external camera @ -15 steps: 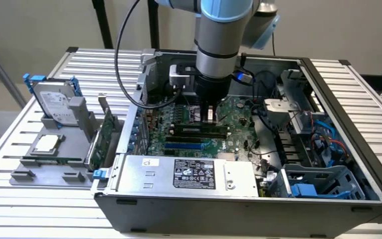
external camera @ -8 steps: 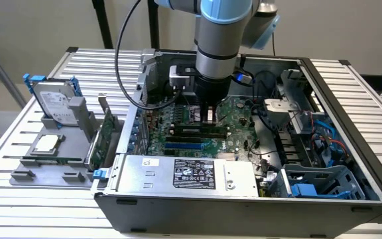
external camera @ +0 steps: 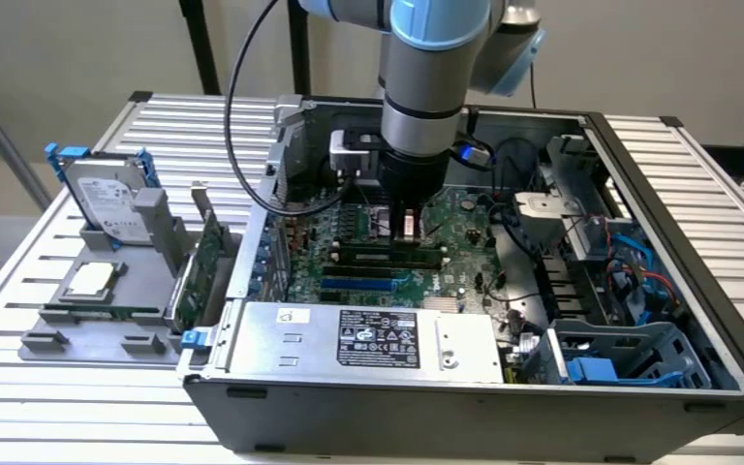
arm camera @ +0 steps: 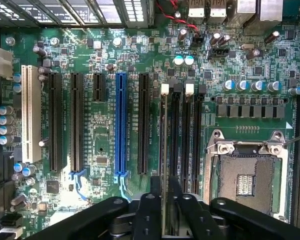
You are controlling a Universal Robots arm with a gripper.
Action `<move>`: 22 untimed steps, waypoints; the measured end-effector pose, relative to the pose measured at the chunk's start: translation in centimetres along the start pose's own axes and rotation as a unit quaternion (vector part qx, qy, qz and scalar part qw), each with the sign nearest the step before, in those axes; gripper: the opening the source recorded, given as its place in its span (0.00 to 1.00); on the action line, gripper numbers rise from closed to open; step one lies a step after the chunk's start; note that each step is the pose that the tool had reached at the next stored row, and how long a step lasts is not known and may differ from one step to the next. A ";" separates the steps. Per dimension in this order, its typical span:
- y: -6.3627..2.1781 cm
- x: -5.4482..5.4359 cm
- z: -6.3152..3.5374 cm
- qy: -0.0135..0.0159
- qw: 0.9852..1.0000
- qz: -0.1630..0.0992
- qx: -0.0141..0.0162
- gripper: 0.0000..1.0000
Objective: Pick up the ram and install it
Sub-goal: 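Press down the ram until it locks into place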
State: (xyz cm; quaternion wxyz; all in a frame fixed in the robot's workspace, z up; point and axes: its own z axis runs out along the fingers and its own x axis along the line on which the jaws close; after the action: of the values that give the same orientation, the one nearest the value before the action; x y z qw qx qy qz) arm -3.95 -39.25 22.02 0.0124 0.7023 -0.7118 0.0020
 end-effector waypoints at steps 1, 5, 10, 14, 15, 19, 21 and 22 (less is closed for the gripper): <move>0.00 0.0 -0.18 0.000 1.000 0.000 0.000 1.00; 0.14 0.0 -1.58 -0.001 1.000 0.000 0.000 1.00; 0.43 0.1 -2.54 -0.001 1.000 0.000 0.000 0.00; 0.43 0.1 -2.54 -0.001 1.000 0.000 0.000 0.00; 0.43 0.1 -2.54 -0.001 1.000 0.000 0.000 0.00; 0.43 0.1 -2.54 -0.001 1.000 0.000 0.000 0.00; 0.43 0.1 -2.54 -0.001 1.000 0.000 0.000 0.00; 0.43 0.1 -2.54 -0.001 1.000 0.000 0.000 0.00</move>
State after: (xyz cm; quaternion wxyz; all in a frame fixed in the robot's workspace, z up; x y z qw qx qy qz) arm -4.34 -39.25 24.57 0.0115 0.7023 -0.7118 0.0012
